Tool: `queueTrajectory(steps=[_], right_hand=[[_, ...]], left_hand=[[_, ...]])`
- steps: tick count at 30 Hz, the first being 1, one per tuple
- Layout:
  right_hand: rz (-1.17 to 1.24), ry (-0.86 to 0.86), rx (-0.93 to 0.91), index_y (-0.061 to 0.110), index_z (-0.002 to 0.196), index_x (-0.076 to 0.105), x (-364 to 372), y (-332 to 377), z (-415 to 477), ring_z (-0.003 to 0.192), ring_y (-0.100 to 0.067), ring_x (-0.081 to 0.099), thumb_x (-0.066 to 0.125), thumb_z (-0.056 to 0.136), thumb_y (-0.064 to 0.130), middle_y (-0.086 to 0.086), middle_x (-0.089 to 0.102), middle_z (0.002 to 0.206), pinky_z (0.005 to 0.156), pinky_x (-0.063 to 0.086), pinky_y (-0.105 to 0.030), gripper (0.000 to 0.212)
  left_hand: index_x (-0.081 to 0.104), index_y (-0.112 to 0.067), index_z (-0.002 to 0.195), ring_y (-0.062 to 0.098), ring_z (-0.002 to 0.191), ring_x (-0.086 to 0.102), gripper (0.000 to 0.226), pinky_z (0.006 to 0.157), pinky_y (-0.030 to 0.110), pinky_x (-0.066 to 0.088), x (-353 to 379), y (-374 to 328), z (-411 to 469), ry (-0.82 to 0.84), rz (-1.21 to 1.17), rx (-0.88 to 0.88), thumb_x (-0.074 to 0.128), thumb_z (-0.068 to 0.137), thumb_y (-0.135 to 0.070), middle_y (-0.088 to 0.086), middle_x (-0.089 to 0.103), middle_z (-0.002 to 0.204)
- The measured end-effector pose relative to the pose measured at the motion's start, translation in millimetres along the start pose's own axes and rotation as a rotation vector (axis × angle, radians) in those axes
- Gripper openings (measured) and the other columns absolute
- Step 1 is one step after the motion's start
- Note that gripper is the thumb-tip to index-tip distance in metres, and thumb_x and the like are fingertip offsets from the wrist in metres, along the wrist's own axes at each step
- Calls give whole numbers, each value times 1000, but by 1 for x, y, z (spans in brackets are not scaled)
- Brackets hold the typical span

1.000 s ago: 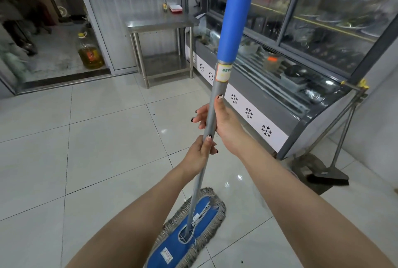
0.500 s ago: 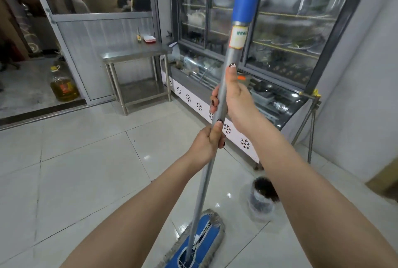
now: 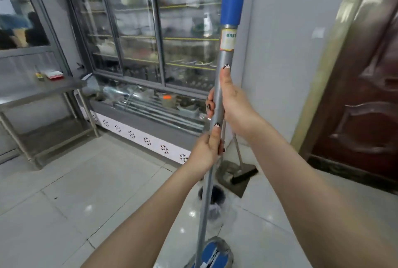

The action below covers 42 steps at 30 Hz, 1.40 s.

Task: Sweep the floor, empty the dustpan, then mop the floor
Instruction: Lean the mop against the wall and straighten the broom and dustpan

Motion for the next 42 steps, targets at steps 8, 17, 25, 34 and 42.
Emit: queueTrajectory(steps=[8,17,25,34,42], right_hand=[[-17,-117,19,12,62,47,-167,2,22,50,-20,49,29,90,65,-7,50,57,62,46,-31,63],[-91,-153,44,12,62,47,-292,-4,55,51,-17,50,36,91,61,-4,51,56,60,47,-28,59],[-158,-326,16,11,62,48,-396,-11,103,47,-13,50,39,92,60,-2,51,56,54,48,-23,58],[-296,-478,19,10,60,48,-492,-36,187,40,-12,48,34,94,58,-1,50,51,49,42,-19,60],[-299,-530,-30,9,64,50,-556,-31,255,45,-12,53,32,95,58,-4,53,55,47,48,-19,61]], left_hand=[[48,-14,67,9,58,49,52,52,15,39,164,-47,55,75,-79,-14,22,100,-45,-1,51,62],[49,-8,60,18,57,52,64,65,23,50,293,-75,111,157,-205,-133,15,101,-43,6,52,59],[49,-10,59,22,57,51,68,85,44,51,403,-92,181,322,-312,-196,17,93,-60,6,52,57],[47,-12,56,20,57,52,71,72,32,46,497,-90,284,545,-323,-152,16,92,-64,4,53,55],[48,-16,62,14,54,51,68,68,29,43,545,-107,366,689,-281,11,13,88,-68,-2,53,56]])
Point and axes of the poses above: each hand's wrist, its own z-axis towards the middle knuckle, its own x-axis out of the palm, y = z × x, the point moved 3 cm from there along z, towards the middle knuckle
